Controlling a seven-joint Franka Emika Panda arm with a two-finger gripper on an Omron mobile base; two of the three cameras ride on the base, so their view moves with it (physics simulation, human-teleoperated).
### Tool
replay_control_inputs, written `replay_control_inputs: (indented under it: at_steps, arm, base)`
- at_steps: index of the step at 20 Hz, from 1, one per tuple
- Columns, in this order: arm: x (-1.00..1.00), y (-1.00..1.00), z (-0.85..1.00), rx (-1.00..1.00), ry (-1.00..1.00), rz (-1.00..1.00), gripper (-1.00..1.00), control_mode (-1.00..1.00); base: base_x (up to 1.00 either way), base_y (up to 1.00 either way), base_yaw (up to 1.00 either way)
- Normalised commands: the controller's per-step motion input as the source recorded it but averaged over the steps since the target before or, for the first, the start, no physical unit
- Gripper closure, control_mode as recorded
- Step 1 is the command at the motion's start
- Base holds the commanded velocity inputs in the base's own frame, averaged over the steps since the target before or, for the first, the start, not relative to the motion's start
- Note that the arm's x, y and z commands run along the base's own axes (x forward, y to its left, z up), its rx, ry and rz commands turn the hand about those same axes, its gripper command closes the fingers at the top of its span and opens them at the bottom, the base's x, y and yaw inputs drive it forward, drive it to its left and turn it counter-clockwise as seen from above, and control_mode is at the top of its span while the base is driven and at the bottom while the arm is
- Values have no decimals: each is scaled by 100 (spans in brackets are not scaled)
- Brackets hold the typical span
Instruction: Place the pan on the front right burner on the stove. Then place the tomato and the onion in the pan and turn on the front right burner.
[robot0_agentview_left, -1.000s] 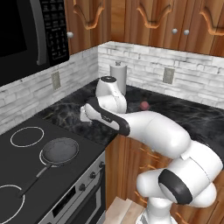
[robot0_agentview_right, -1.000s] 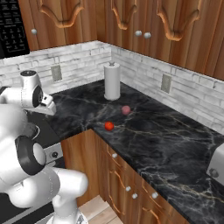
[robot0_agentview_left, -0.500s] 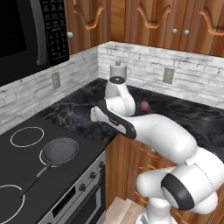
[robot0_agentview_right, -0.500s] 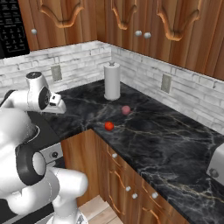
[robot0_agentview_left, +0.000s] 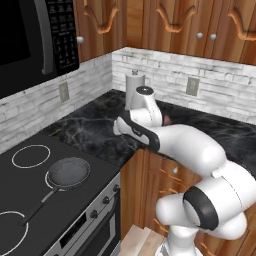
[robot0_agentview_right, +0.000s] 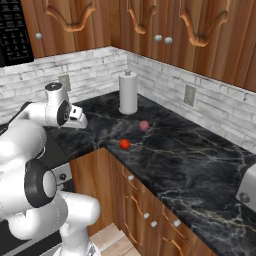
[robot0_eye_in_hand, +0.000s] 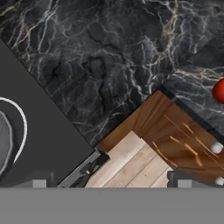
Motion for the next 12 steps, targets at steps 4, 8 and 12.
replay_control_inputs:
  at_steps: [4, 8, 12]
  arm:
    - [42, -40, 0, 0, 0, -2, -100, -100]
    - [35, -48, 0, 0, 0, -2, -100, -100]
    - [32, -45, 0, -1, 0, -3, -100, -100]
  base:
    - [0, 0, 0]
    - [0, 0, 0]
    - [0, 0, 0]
